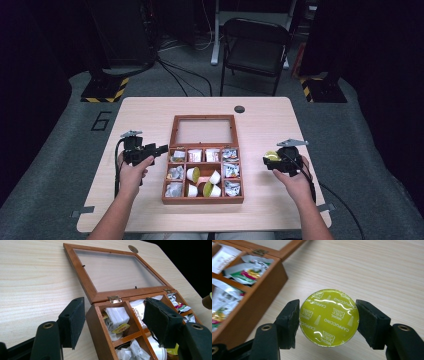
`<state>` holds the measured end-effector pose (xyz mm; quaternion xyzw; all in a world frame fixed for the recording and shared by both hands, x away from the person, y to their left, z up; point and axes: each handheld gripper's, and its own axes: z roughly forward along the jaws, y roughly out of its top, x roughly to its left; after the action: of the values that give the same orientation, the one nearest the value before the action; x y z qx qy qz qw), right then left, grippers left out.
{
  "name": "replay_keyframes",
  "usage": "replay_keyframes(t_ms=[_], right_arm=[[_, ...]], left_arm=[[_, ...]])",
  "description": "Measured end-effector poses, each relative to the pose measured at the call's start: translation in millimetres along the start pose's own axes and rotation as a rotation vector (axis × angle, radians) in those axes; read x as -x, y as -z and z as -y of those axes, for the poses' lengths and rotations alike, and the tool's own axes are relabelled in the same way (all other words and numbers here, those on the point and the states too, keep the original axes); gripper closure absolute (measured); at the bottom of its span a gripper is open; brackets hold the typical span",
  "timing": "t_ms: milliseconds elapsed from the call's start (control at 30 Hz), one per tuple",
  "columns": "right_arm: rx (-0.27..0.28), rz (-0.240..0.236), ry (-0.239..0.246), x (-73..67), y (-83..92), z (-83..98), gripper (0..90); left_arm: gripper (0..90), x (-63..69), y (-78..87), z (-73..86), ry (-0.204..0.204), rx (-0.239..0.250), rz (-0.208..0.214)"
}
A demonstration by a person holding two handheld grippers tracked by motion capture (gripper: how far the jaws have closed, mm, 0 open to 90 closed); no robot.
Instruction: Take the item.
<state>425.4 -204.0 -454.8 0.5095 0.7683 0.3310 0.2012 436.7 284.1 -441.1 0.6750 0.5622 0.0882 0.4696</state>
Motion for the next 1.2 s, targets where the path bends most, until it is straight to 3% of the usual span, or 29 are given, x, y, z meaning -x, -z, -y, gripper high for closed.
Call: replay_keyframes(t_ms=[267,600,767,967,1200], right_arm=[[-0.017,0.037,-0.026,13.3,-12.2,9.7,37.5],[-0.090,0.023,-0.078,27.8,-27.3,21.0,37.1],[-0.079,0.022,-0.098,27.2,-27.7,22.6,36.8],[-0.091,0.030,-0.065,26.6,-30.6,23.8,31.9],[-0.040,0.046,-0.081,28.0,-22.3,20.0,28.3]], left_arm=[[33.6,-0.7,0.2,0.2,-0.001,-0.004,0.001],[33.5,-1.7,0.1,0.9,0.009,-0.003,0.000],[33.6,-1.3,-0.7,1.2,0.010,-0.001,0.000],[33.6,-1.4,0.1,0.8,0.004,-0.001,-0.002],[33.5,-2.0,1.2,0.4,0.013,0.006,-0.003]])
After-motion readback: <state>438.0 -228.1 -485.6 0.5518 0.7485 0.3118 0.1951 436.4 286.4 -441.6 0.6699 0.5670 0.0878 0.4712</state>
